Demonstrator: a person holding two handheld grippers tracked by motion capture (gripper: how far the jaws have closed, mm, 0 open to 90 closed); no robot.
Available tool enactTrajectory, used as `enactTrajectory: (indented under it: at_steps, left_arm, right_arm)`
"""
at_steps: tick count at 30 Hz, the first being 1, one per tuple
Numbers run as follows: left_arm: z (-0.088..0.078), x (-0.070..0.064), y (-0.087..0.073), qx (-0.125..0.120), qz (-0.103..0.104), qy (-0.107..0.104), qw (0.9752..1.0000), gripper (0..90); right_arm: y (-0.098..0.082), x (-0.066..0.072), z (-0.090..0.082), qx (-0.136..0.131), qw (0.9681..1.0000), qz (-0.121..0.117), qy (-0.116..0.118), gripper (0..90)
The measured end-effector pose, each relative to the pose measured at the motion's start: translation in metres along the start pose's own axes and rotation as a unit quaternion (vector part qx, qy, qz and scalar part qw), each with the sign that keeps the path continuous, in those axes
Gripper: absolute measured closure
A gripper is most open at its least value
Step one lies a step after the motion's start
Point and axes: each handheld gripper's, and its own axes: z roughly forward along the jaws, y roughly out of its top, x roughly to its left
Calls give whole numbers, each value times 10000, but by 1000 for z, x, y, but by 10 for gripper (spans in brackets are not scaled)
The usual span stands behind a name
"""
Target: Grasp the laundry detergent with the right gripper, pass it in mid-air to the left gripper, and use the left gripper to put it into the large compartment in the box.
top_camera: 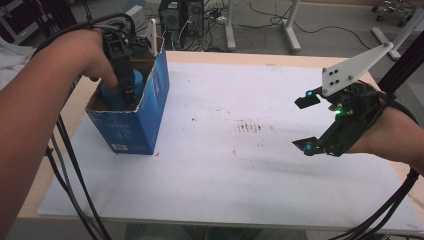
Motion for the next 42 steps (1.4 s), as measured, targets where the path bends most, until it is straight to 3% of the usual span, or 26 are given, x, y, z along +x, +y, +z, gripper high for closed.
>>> enactTrajectory:
  at_steps: [2, 6, 15, 25, 35, 42]
  left_arm:
    - [4, 0, 0, 66, 115, -23, 9999, 381]
    - [10, 1, -1, 18, 157, -83, 9998, 380]
    - [11, 2, 0, -23, 119, -100, 9999, 376]
    - [6, 1, -2, -52, 73, -150, 9998, 304]
    - [-8, -1, -5, -109, 156, -138, 9997, 280]
    - [-26, -3, -9, -156, 194, 3, 9997, 240]
  right_arm:
    - [0, 0, 0, 1, 10000, 2, 1, 6]
    - [1, 0, 2, 20, 10000, 22, 2, 6]
    - [1, 0, 3, 15, 10000, 23, -2, 6]
    - [-3, 0, -3, -44, 10000, 39, -47, 6]
    - [-3, -1, -5, -39, 10000, 29, -11, 6]
    - [-3, -4, -8, 1, 10000, 31, 4, 6]
